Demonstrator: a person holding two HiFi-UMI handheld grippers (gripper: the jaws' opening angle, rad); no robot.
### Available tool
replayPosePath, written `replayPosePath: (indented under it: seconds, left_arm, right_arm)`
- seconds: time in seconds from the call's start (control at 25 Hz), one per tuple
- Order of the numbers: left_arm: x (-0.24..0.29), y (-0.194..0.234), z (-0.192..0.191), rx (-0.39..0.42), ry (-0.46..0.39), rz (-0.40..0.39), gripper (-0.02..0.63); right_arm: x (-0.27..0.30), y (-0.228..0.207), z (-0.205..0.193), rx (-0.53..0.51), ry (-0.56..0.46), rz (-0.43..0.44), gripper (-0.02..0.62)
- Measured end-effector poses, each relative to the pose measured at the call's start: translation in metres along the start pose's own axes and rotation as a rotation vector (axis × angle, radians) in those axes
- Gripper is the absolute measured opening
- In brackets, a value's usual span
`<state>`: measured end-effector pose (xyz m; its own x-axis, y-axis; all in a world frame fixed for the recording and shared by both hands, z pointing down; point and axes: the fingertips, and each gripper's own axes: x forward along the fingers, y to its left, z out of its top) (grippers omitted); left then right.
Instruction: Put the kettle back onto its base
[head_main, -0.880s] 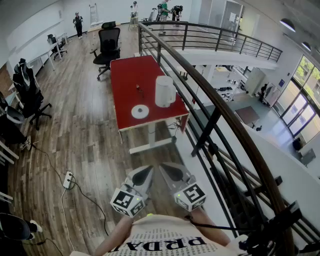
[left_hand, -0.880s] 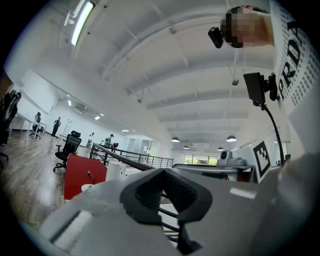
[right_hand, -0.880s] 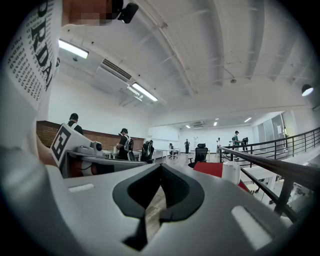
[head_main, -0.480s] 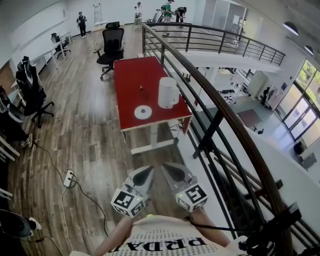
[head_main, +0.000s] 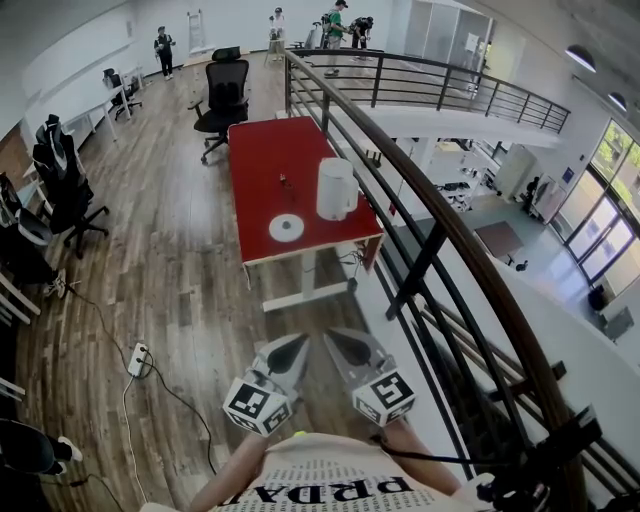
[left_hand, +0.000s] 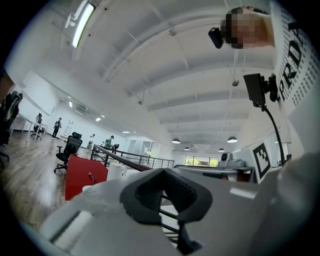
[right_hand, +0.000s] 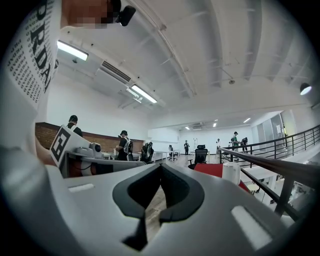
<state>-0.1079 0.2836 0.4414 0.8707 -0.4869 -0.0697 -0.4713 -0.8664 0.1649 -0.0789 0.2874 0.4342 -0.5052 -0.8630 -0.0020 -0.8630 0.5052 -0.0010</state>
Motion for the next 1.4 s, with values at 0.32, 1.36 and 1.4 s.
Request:
replayPosePath:
  seconds: [0.32,1.36,1.4]
  left_arm:
    - [-0.003,-0.003,-0.003,0.000,0.001,-0.015,-0.009]
    - [0.001,0.030,-0.005,-0.042,-0.020,-0.020,-0.009]
    - [0.005,0.030,-0.006,-0.043,-0.019,-0.018,-0.009]
  right_arm:
    - [-0.002,0.004,-0.008,0.010,0.018,-0.007,0.005]
    - [0.026,-0.002,-0.016,0.004,0.045,-0.047,0.005]
    - [0.027,-0.006,-0.018,0.008,0.045,-0.046,0.005]
